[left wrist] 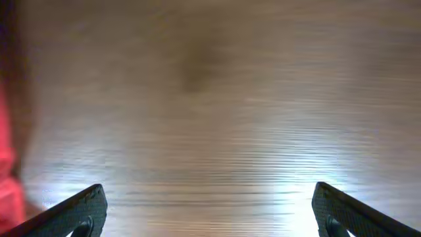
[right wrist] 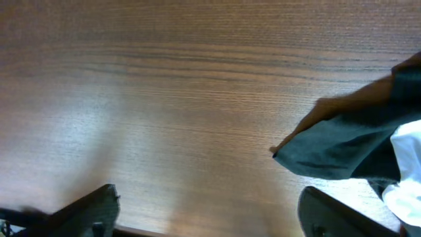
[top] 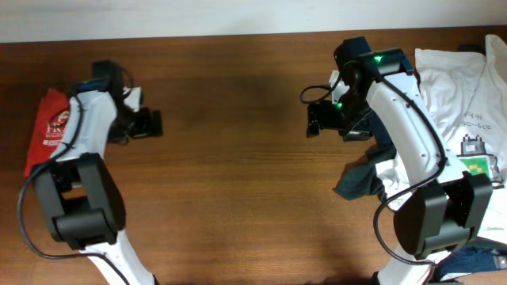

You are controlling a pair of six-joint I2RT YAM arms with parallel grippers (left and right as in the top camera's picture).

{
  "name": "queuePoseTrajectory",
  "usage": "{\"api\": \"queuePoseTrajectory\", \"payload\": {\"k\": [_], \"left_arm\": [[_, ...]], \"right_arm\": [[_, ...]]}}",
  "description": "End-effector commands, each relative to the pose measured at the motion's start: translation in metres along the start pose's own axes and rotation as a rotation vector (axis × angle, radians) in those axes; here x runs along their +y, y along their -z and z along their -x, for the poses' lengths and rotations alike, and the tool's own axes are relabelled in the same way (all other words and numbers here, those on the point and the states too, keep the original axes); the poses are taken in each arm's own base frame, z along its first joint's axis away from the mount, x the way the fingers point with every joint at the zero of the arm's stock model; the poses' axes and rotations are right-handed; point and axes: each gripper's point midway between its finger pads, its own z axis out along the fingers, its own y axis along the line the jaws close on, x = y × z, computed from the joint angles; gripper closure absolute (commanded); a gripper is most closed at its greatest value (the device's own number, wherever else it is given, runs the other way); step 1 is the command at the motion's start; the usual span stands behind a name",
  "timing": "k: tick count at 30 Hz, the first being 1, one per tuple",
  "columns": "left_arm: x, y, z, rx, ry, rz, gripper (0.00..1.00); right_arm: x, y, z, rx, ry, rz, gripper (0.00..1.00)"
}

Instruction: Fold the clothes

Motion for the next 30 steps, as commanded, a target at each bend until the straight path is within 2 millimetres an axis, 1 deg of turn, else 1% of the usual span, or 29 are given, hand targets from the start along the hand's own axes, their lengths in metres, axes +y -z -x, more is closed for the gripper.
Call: {"api": "queuePoseTrajectory", "payload": {"k": [1,2,3,4,5,6,7,9,10,11,12,13,14,15,16,17,18,20,21,22,23,24,25,26,28,30], "left_arm": [[-0.054,0.010,-0.006,0.016,-0.152,0.010,0.01],[-0.062,0.011,-0.031,0.113,-0.142,0.025,0.01],[-0.061,0.015,-0.054,0.204,-0.124,0.044,0.01],[-0.059,0.019,-0.069,0.268,-0.118,0.049,0.01],[-0.057,0.024,-0.086,0.341,-0.117,0.054,0.01],[-0.056,0.028,-0.097,0.390,-0.116,0.057,0.01],[-0.054,0.036,-0.111,0.452,-0.107,0.063,0.01],[-0.053,0.048,-0.123,0.488,-0.106,0.064,0.01],[-0.054,0.057,-0.123,0.463,-0.105,0.059,0.01],[-0.054,0.071,-0.122,0.418,-0.098,0.059,0.01],[-0.055,0.088,-0.121,0.340,-0.092,0.050,0.01],[-0.056,0.101,-0.119,0.262,-0.094,0.041,0.01],[-0.057,0.114,-0.118,0.158,-0.095,0.032,0.01],[-0.057,0.126,-0.117,0.048,-0.096,0.023,0.01],[-0.057,0.139,-0.121,-0.082,-0.098,0.013,0.01],[-0.057,0.155,-0.126,-0.227,-0.100,0.001,0.01],[-0.056,0.174,-0.136,-0.351,-0.101,-0.009,0.01],[-0.054,0.221,-0.156,-0.617,-0.103,-0.029,0.01],[-0.053,0.232,-0.161,-0.683,-0.101,-0.027,0.01],[-0.048,0.248,-0.171,-0.782,-0.103,-0.011,0.01],[-0.047,0.255,-0.180,-0.846,-0.128,-0.004,0.01],[-0.046,0.253,-0.188,-0.870,-0.133,-0.003,0.01],[-0.045,0.240,-0.193,-0.851,-0.133,-0.002,0.01],[-0.045,0.224,-0.192,-0.819,-0.134,-0.001,0.01],[-0.045,0.216,-0.186,-0.814,-0.134,0.000,0.01],[-0.045,0.212,-0.187,-0.797,-0.135,0.001,0.01]], "right_arm": [[0.008,0.008,0.000,-0.031,0.025,0.032,0.04],[0.006,0.006,-0.004,-0.008,0.026,0.027,0.02],[0.005,0.006,-0.008,0.010,0.041,0.023,0.01],[0.003,0.006,-0.015,0.038,0.057,0.017,0.01],[0.000,0.007,-0.026,0.083,0.050,0.004,0.01],[-0.005,0.009,-0.037,0.121,0.037,-0.015,0.01],[-0.007,0.011,-0.041,0.136,0.029,-0.018,0.01],[-0.007,0.020,-0.048,0.130,0.027,-0.021,0.01],[-0.007,0.029,-0.049,0.094,0.023,-0.021,0.01],[-0.010,0.043,-0.050,0.039,0.025,-0.026,0.02],[-0.015,0.065,-0.049,-0.066,0.039,-0.054,0.01],[-0.018,0.080,-0.049,-0.140,0.036,-0.077,0.01],[-0.017,0.104,-0.053,-0.245,0.047,-0.080,0.01],[-0.016,0.122,-0.058,-0.323,0.058,-0.078,0.01],[-0.017,0.134,-0.064,-0.380,0.064,-0.079,0.01],[-0.020,0.142,-0.074,-0.445,0.070,-0.079,0.01],[-0.024,0.138,-0.083,-0.479,0.074,-0.076,0.01],[-0.033,0.115,-0.099,-0.554,0.084,-0.063,0.01],[-0.036,0.107,-0.105,-0.594,0.089,-0.054,0.01],[-0.039,0.100,-0.110,-0.643,0.096,-0.044,0.01],[-0.043,0.092,-0.117,-0.702,0.096,-0.036,0.01],[-0.048,0.088,-0.122,-0.746,0.088,-0.038,0.01],[-0.060,0.084,-0.129,-0.787,0.071,-0.080,0.01],[-0.066,0.083,-0.133,-0.800,0.063,-0.100,0.01],[-0.066,0.082,-0.134,-0.799,0.064,-0.098,0.01],[-0.066,0.081,-0.134,-0.797,0.064,-0.098,0.01]]}}
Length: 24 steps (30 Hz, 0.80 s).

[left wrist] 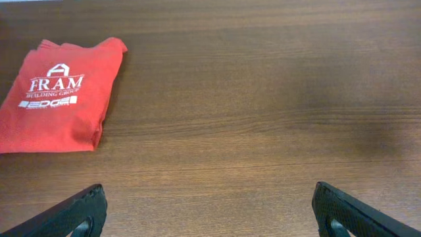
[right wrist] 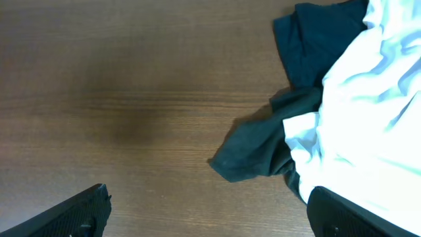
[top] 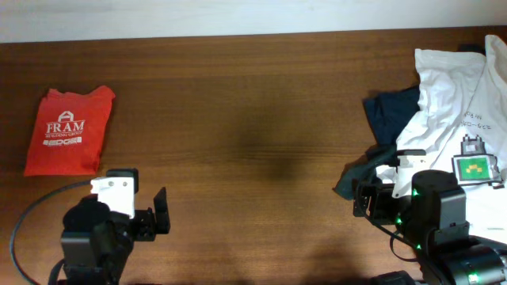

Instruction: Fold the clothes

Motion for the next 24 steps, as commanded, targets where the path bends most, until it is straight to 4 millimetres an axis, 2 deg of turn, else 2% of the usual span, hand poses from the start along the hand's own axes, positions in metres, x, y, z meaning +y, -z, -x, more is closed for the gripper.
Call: {"api": "queuePoseTrajectory", "payload": {"k": [1,8,11,14,15,18,21,22,24], "left_arm": [[0.002,-0.001,-0.004,0.015,-0.014,0.012,0.01],[0.002,-0.001,-0.006,0.023,-0.014,0.012,0.01],[0.002,-0.001,-0.006,0.023,-0.014,0.011,0.01],[0.002,-0.001,-0.006,0.023,-0.014,0.012,0.01],[0.002,-0.001,-0.006,0.023,-0.014,0.012,0.01],[0.002,-0.001,-0.006,0.023,-0.014,0.012,0.01],[0.002,-0.001,-0.006,0.023,-0.014,0.012,0.01],[0.002,-0.001,-0.006,0.023,-0.014,0.012,0.01],[0.002,-0.001,-0.006,0.023,-0.014,0.012,0.01]], "right_arm": [[-0.006,-0.002,-0.001,0.000,-0.010,-0.032,0.01],[-0.006,-0.002,-0.001,0.000,-0.010,-0.032,0.01],[-0.006,0.005,0.001,-0.033,-0.011,-0.026,0.01],[-0.018,0.022,0.002,-0.158,-0.031,-0.052,0.01],[-0.021,0.020,0.002,-0.211,-0.021,-0.053,0.01],[-0.024,-0.004,-0.013,-0.413,-0.016,-0.014,0.01],[-0.019,-0.020,-0.006,-0.660,-0.006,0.052,0.01],[-0.021,-0.032,-0.001,-0.736,-0.007,0.054,0.01],[-0.024,-0.042,0.000,-0.785,0.005,0.045,0.01]]}}
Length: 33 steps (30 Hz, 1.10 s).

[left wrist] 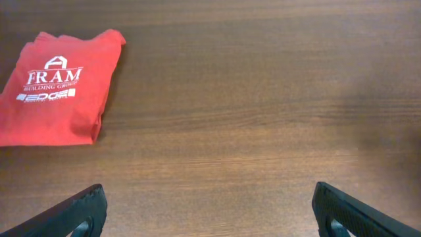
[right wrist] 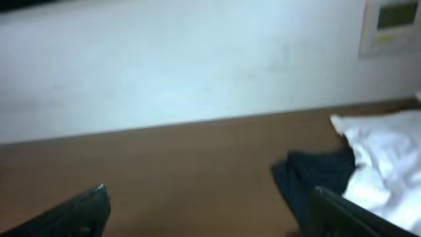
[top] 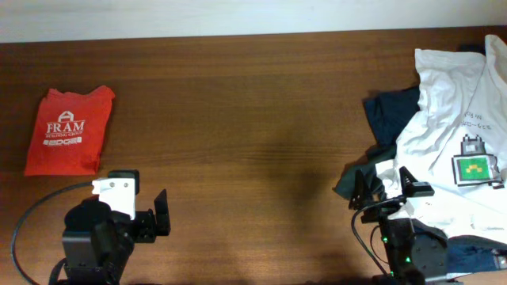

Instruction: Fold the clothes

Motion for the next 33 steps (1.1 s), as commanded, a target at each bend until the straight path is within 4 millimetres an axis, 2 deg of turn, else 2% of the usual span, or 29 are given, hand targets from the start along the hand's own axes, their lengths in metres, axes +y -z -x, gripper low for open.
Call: {"api": "queuePoseTrajectory", "payload": {"k": [1,5,7,25,26,29,31,33], "left_arm": [[0.002,0.000,0.000,-0.003,-0.013,0.012,0.01],[0.002,0.000,0.000,-0.003,-0.013,0.012,0.01],[0.002,0.000,0.000,-0.003,-0.013,0.012,0.01],[0.002,0.000,-0.002,0.002,-0.013,0.012,0.01],[0.002,0.005,-0.001,-0.020,-0.013,0.012,0.01],[0.003,0.008,-0.013,-0.048,-0.012,0.015,0.01],[0.001,-0.010,-0.039,-0.098,-0.011,0.007,0.01],[0.000,-0.032,-0.046,-0.200,-0.009,0.004,0.01]], "right_arm": [[-0.002,-0.009,-0.018,-0.036,0.092,0.022,0.01],[-0.006,-0.010,-0.051,0.071,0.141,0.018,0.01],[-0.007,-0.010,-0.051,0.070,0.182,0.010,0.01],[-0.006,-0.010,-0.050,0.069,0.181,0.020,0.01],[-0.006,-0.010,-0.050,0.069,0.181,0.020,0.01],[-0.006,-0.010,-0.050,0.069,0.181,0.020,0.01],[-0.006,-0.010,-0.050,0.069,0.181,0.020,0.01],[-0.006,-0.010,-0.050,0.069,0.181,0.020,0.01]]}}
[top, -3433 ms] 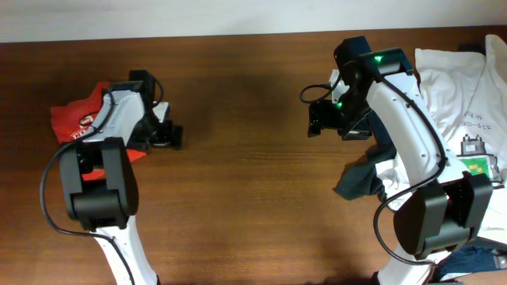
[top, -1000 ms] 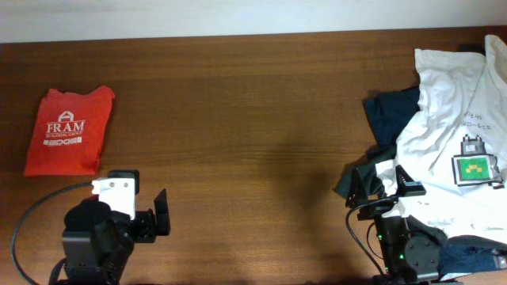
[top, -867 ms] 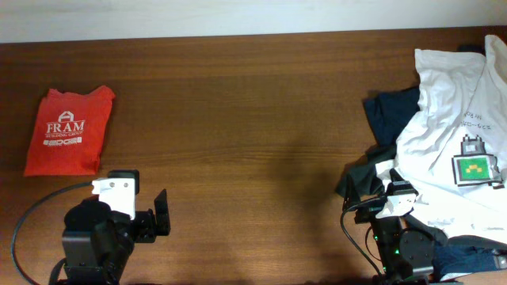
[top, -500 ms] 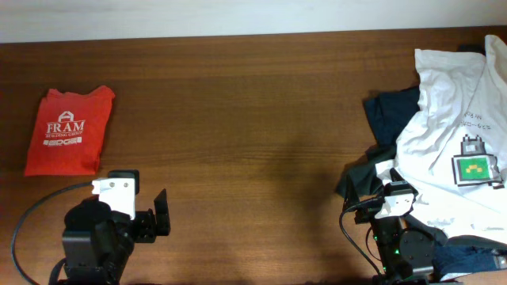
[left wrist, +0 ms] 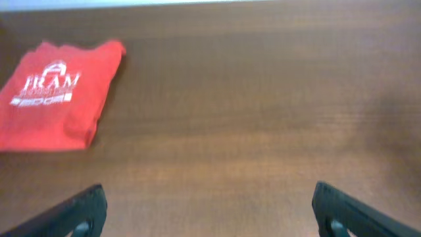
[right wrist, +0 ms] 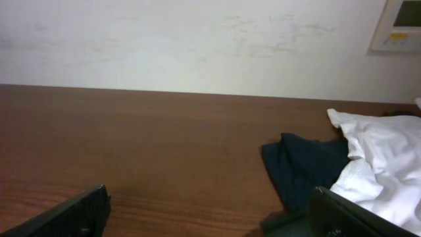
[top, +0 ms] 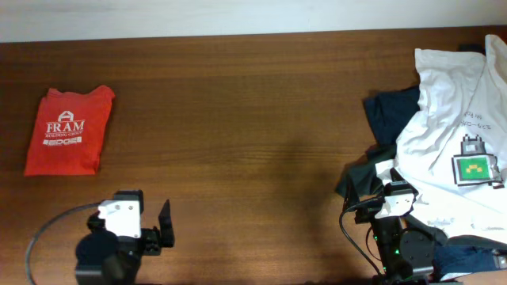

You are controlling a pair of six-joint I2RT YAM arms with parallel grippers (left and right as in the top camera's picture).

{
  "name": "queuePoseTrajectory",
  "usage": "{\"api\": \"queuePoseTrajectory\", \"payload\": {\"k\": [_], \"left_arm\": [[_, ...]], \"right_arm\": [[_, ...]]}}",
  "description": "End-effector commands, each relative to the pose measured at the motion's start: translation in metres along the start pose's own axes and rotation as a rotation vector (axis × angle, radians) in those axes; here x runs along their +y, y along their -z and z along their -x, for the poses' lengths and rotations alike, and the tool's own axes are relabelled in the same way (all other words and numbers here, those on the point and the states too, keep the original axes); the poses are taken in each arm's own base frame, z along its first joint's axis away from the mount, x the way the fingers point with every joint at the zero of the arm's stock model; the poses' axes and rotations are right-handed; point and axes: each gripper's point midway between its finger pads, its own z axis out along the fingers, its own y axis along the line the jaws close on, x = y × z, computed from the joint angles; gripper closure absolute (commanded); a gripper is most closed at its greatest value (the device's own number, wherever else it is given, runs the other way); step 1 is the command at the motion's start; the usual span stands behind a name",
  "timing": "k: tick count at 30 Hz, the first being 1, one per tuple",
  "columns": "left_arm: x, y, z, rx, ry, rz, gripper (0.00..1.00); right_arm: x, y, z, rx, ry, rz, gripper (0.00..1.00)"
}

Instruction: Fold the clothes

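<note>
A folded red shirt [top: 68,131] with white lettering lies flat at the table's left; the left wrist view shows the red shirt [left wrist: 56,95] at upper left. A heap of unfolded clothes sits at the right: a white shirt [top: 455,111] over a dark navy garment [top: 388,115], with the navy garment [right wrist: 296,171] and white shirt [right wrist: 381,164] also in the right wrist view. My left gripper [left wrist: 209,214] stands open near the front edge, holding nothing. My right gripper [right wrist: 209,214] stands open at the front right, beside the heap.
The wooden table [top: 253,119] stretches between the red shirt and the heap. A white wall [right wrist: 197,39] runs behind its far edge, with a small panel [right wrist: 398,26] at the right. A blue denim piece [top: 475,257] lies at the front right corner.
The left arm has drawn a little closer to the front edge and its view is blurred. The right wrist camera has settled, level toward the wall. Both grippers remain open; the clothes lie as before.
First both arms reached over the table's middle, the left by the red shirt, the right by the heap, grippers open. Then both stood pulled back at the front edge looking down. After that the right wrist faced the wall. No garment has moved.
</note>
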Motion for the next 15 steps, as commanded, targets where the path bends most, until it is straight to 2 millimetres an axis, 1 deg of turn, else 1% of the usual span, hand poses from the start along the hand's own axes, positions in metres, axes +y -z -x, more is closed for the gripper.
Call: {"api": "queuePoseTrajectory", "payload": {"k": [1,2,3,4,5,7,8,10,11,12,15], "left_arm": [[-0.001,-0.032,-0.017,-0.141,-0.011,-0.005,0.01],[-0.005,-0.042,-0.015,-0.234,-0.013,-0.027,0.01],[-0.007,-0.045,-0.015,-0.269,-0.014,-0.035,0.01],[-0.009,-0.049,-0.011,-0.344,-0.017,-0.046,0.01],[-0.009,-0.053,-0.002,-0.431,-0.018,-0.045,0.01],[-0.009,-0.053,0.010,-0.542,-0.020,-0.044,0.01],[-0.009,-0.055,0.012,-0.587,-0.021,-0.043,0.01],[-0.004,-0.060,0.005,-0.546,-0.012,-0.015,0.01],[-0.002,-0.069,-0.011,-0.473,-0.009,-0.004,0.01],[-0.003,-0.071,-0.015,-0.454,-0.011,-0.011,0.01],[-0.003,-0.071,-0.015,-0.454,-0.011,-0.011,0.01]], "right_arm": [[0.000,0.000,-0.002,0.002,0.006,0.002,0.01],[0.000,0.000,-0.002,0.002,0.006,0.001,0.01],[0.000,0.000,-0.002,0.002,0.006,0.002,0.01],[0.000,0.000,-0.002,0.002,0.006,0.002,0.01],[0.000,0.000,-0.002,0.002,0.006,0.001,0.01],[0.000,0.000,-0.002,0.002,0.006,0.001,0.01],[0.000,0.000,-0.002,0.002,0.006,0.001,0.01],[0.000,0.000,-0.002,0.002,0.006,0.002,0.01],[0.000,0.000,-0.002,0.002,0.006,0.002,0.01],[0.000,0.000,-0.002,0.002,0.006,0.002,0.01],[0.000,0.000,-0.002,0.002,0.006,0.002,0.01]]}}
